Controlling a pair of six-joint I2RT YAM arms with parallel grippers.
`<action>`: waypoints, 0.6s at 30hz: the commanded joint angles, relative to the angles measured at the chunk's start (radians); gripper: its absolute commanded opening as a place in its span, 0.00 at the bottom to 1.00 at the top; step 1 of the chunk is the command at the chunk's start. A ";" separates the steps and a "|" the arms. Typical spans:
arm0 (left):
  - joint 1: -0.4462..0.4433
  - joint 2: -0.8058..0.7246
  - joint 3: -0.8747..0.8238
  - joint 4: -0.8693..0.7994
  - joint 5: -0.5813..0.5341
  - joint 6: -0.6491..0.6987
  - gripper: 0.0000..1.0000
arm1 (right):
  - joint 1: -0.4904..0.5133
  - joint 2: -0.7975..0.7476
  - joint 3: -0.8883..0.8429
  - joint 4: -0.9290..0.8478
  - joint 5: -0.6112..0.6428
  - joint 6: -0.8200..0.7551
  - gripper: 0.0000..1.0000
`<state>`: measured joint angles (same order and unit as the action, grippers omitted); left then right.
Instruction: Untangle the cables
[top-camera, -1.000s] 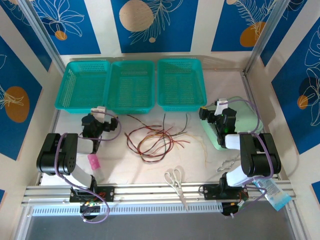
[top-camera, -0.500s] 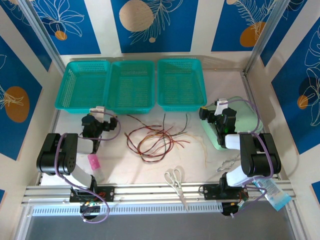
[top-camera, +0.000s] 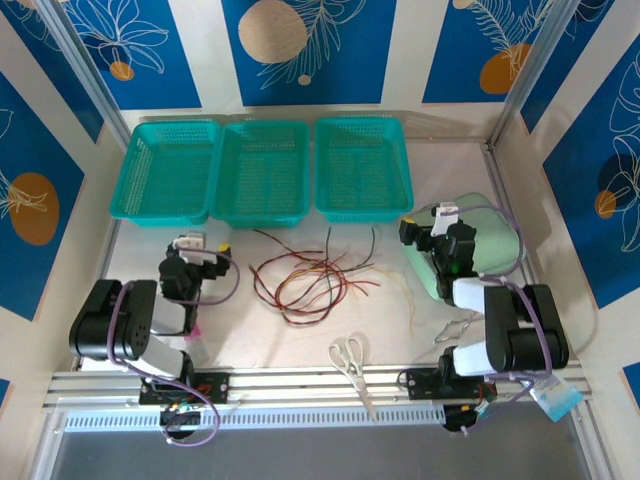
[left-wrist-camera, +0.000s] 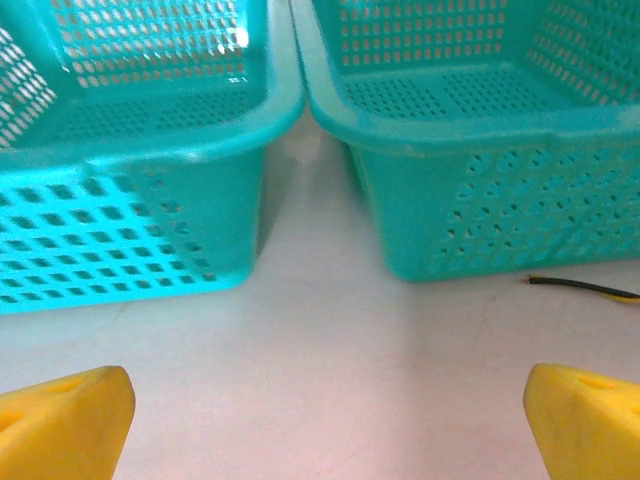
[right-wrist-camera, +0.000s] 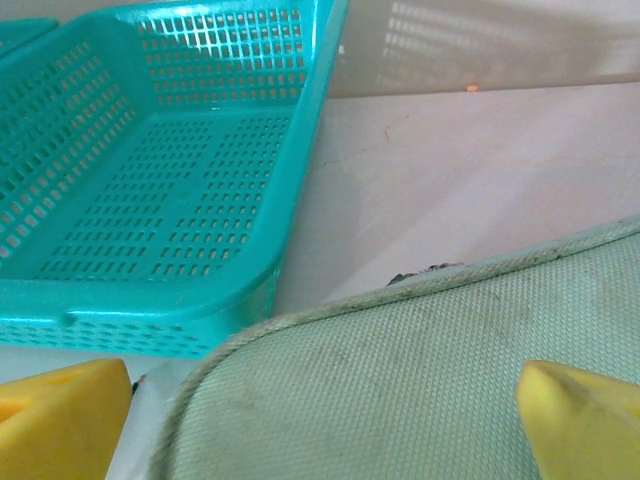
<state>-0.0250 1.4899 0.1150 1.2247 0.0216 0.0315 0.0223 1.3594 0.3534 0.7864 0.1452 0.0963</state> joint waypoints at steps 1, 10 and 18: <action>-0.027 -0.114 -0.007 0.061 -0.078 -0.008 0.99 | 0.029 -0.114 0.003 -0.110 0.014 -0.007 0.99; -0.089 -0.583 0.346 -1.019 -0.223 -0.068 0.99 | 0.109 -0.403 0.226 -0.777 0.146 0.240 0.99; -0.255 -0.550 0.581 -1.506 -0.117 -0.196 1.00 | 0.303 -0.408 0.378 -1.247 0.100 0.584 0.99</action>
<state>-0.2104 0.9016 0.6266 0.0174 -0.1490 -0.0891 0.2722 0.9318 0.7147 -0.1825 0.2676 0.5037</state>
